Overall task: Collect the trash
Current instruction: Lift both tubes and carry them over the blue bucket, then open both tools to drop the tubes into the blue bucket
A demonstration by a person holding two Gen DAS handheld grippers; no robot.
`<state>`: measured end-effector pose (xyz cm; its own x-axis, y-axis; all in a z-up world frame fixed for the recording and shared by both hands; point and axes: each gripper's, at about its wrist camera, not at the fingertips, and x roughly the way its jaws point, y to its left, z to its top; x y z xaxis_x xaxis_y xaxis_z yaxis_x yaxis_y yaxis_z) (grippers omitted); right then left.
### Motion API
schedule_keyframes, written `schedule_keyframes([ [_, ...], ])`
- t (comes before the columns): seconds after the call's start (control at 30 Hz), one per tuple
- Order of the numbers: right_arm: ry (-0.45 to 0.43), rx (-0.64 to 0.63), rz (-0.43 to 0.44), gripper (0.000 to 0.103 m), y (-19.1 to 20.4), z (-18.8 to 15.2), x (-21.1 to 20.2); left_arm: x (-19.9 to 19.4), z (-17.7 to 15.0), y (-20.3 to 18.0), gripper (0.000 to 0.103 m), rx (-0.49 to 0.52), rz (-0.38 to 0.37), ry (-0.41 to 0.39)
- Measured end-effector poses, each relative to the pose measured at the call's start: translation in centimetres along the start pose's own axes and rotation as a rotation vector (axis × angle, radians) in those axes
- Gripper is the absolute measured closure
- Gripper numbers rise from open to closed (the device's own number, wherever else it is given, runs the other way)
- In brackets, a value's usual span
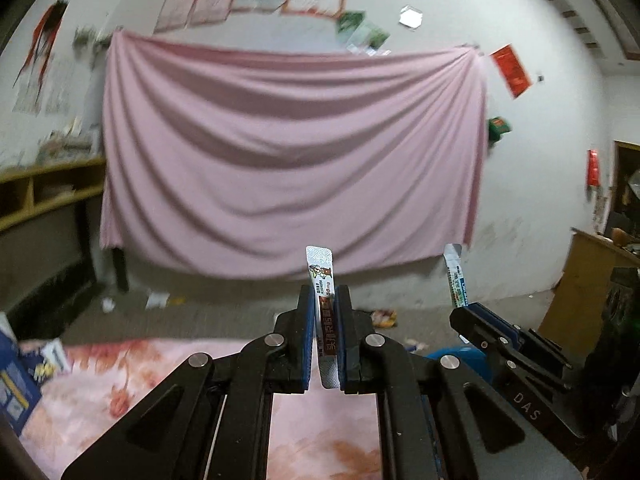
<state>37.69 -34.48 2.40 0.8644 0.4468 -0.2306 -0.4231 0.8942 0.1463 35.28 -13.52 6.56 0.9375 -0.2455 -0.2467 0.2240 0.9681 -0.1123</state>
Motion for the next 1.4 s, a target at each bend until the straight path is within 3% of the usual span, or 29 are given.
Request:
schedule_keyframes([
  [0.27,-0.205,-0.039,-0.122,0.085,-1.2,1.7,-5.2,-2.0,1.4,-4.5,0.096,0.117,-0.091,-0.123],
  [0.53,-0.294,-0.024,-0.214,0.085,-3.2,2.2,-8.7,-2.1,0.9,-8.5,0.096,0.188,-0.167,-0.149],
  [1.0,-0.253,0.040,-0.306,0.084,-6.7,0.9,-11.5,0.8,-1.1,-14.8,0.096,0.224,-0.272,-0.048],
  [1.4,-0.157,0.120,-0.336,0.083,-9.1,0.2,-10.7,4.2,-1.4,-15.6,0.096,0.159,-0.319,0.084],
])
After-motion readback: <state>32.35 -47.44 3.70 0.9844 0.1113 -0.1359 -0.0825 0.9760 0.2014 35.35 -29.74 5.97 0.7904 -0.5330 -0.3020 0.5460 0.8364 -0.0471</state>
